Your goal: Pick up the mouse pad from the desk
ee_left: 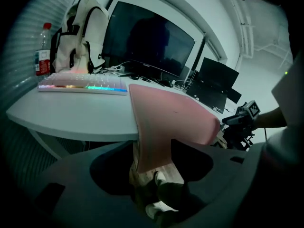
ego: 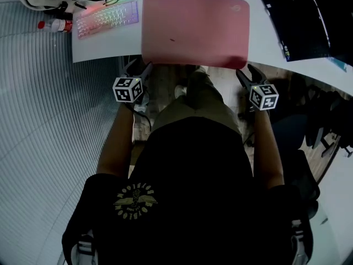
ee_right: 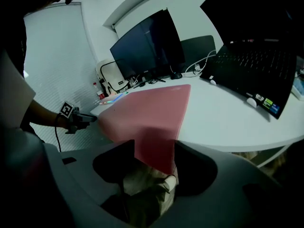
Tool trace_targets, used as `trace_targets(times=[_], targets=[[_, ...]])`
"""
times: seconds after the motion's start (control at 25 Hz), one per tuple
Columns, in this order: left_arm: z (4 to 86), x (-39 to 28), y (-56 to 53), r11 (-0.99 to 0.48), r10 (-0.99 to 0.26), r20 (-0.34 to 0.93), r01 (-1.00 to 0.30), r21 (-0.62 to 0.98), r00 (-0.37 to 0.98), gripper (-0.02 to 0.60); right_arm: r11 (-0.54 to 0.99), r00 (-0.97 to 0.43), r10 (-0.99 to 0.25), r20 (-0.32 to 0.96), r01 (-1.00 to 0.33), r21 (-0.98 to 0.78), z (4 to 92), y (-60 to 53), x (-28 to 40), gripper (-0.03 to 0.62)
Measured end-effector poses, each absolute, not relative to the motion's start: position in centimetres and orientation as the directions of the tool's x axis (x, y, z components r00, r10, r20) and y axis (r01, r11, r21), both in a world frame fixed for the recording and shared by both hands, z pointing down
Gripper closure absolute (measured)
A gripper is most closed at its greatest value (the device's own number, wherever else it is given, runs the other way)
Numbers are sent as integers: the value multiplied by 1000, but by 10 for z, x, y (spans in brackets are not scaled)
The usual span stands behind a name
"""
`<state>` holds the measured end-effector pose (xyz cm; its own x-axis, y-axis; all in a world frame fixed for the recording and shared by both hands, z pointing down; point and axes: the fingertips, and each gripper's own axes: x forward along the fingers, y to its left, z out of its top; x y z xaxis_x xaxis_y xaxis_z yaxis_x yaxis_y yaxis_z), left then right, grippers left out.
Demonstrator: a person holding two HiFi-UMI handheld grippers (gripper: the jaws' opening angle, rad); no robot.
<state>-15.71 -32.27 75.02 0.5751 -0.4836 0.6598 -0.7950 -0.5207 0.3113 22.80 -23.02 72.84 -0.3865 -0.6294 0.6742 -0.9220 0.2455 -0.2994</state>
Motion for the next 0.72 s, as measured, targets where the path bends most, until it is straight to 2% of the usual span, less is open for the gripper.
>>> trace_targets(times=[0.2,0.52,0.72], targets=[[771,-159,-324,-496,-447,690,-799,339,570,279,235,-406,-572,713,-914,-332,763,-230,234,322],[800,-153,-330,-559,-325,738,-749,355,592,265,296,-480,-503,719,-877,-378,792,-234,219,298],[800,-124,-331,-609,-243,718,-679,410,652,267,351,-535,-510,674,-844,-405,791,-249,200,298]])
